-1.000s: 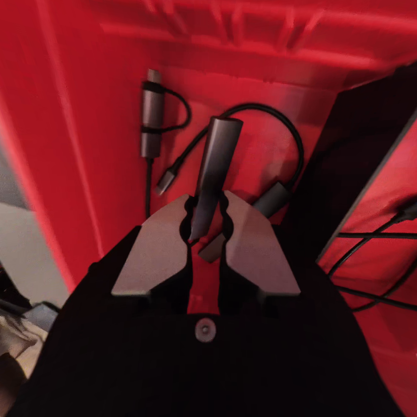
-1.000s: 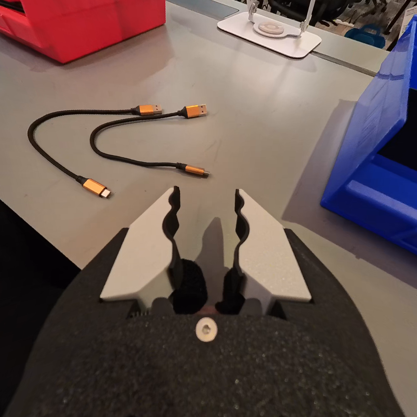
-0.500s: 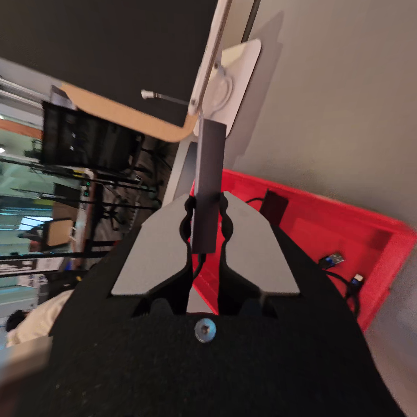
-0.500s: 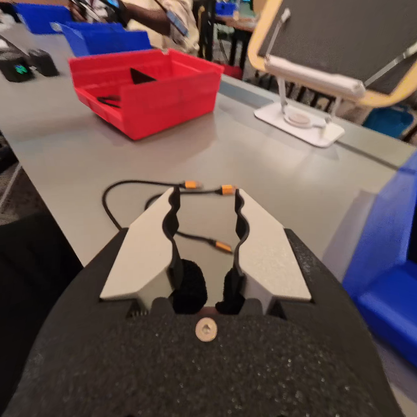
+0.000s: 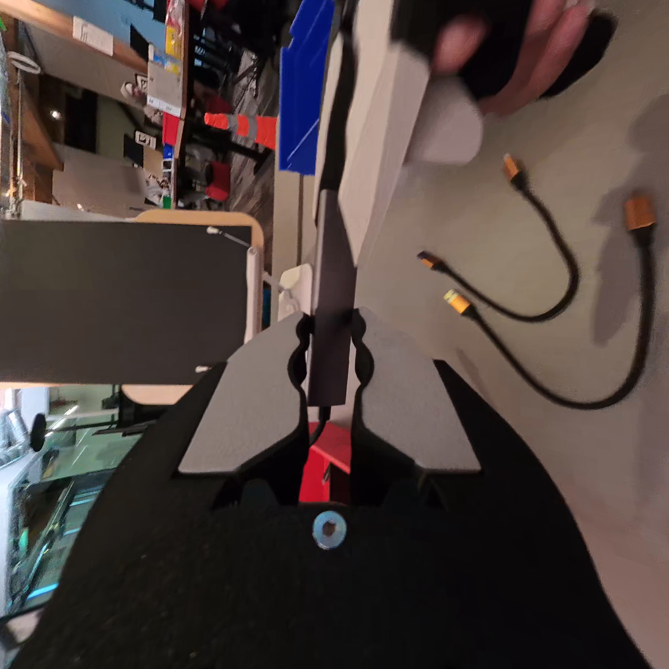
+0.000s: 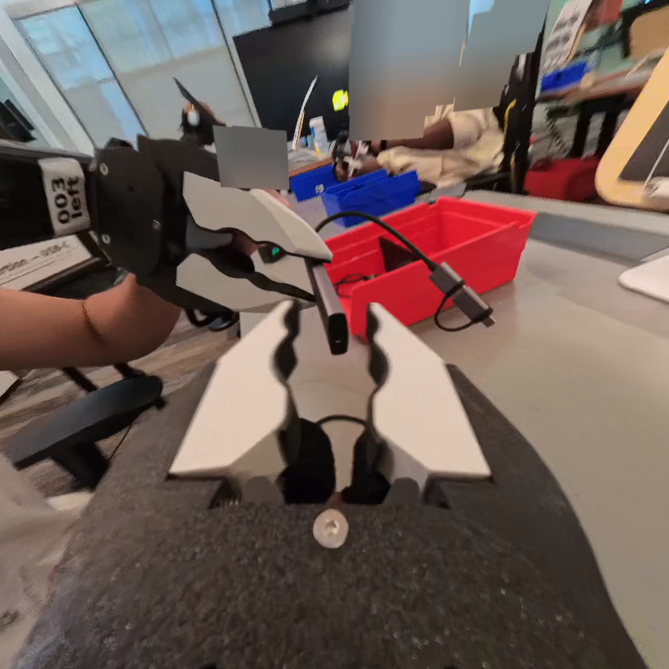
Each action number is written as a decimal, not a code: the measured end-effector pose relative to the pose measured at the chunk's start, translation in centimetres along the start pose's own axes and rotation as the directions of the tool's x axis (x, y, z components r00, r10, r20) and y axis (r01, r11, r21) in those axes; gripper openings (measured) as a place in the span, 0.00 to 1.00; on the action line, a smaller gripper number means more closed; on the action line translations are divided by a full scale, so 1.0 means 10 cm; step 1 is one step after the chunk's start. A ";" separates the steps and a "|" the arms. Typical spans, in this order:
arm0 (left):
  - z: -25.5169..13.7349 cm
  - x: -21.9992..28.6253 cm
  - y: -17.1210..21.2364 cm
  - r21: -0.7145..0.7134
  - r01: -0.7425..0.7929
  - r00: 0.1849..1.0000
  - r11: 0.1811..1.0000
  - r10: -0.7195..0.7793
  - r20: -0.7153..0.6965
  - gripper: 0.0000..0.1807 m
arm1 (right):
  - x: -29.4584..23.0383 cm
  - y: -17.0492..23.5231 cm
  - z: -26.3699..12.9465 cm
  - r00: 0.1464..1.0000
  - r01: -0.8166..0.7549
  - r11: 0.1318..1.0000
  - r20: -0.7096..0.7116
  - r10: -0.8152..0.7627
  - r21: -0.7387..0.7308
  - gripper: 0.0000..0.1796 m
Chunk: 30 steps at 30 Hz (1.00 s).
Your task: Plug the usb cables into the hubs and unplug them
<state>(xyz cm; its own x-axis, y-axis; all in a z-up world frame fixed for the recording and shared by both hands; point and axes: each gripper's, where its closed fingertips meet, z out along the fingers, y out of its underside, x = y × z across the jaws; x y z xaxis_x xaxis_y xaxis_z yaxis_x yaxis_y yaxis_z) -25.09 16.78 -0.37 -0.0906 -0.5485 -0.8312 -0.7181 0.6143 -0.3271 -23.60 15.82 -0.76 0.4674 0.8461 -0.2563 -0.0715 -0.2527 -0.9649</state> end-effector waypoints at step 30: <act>-0.40 0.35 -0.13 0.030 -0.367 0.895 0.930 0.344 0.285 0.20 | -0.43 0.38 -0.46 0.459 -0.731 0.591 0.394 0.796 -0.342 0.04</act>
<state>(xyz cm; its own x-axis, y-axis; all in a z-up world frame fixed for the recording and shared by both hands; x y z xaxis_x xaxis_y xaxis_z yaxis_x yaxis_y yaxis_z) -27.22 11.79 -1.12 -0.1316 -0.1184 -0.9842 -0.6139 0.7892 -0.0128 -21.88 9.07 -3.04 -0.1893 0.3720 -0.9087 -0.0826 -0.9282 -0.3628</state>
